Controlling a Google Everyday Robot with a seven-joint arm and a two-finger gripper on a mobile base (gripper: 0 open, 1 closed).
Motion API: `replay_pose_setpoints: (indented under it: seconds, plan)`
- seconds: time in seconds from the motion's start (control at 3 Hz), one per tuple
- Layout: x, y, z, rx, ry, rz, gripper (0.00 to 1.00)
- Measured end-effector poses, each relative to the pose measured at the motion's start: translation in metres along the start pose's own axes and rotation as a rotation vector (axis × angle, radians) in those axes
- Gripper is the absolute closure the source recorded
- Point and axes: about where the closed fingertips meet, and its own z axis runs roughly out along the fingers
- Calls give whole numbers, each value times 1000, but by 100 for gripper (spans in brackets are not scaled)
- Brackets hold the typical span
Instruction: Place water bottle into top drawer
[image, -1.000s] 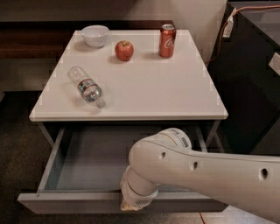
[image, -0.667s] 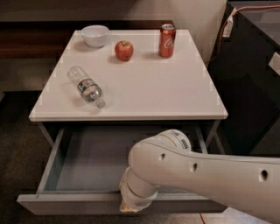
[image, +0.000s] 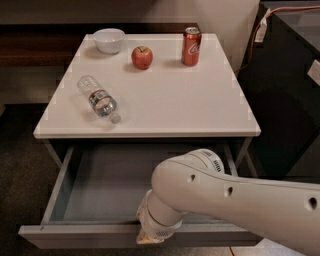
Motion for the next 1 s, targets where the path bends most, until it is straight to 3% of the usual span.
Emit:
replay_pose_setpoints:
  seconds: [0.33,0.67,1.0]
  plan:
    - [0,-4,-20,13,-53,19,7]
    - [1,-18,-41,4,-116,31,0]
    - [4,-41,-59,8,-159,46,0]
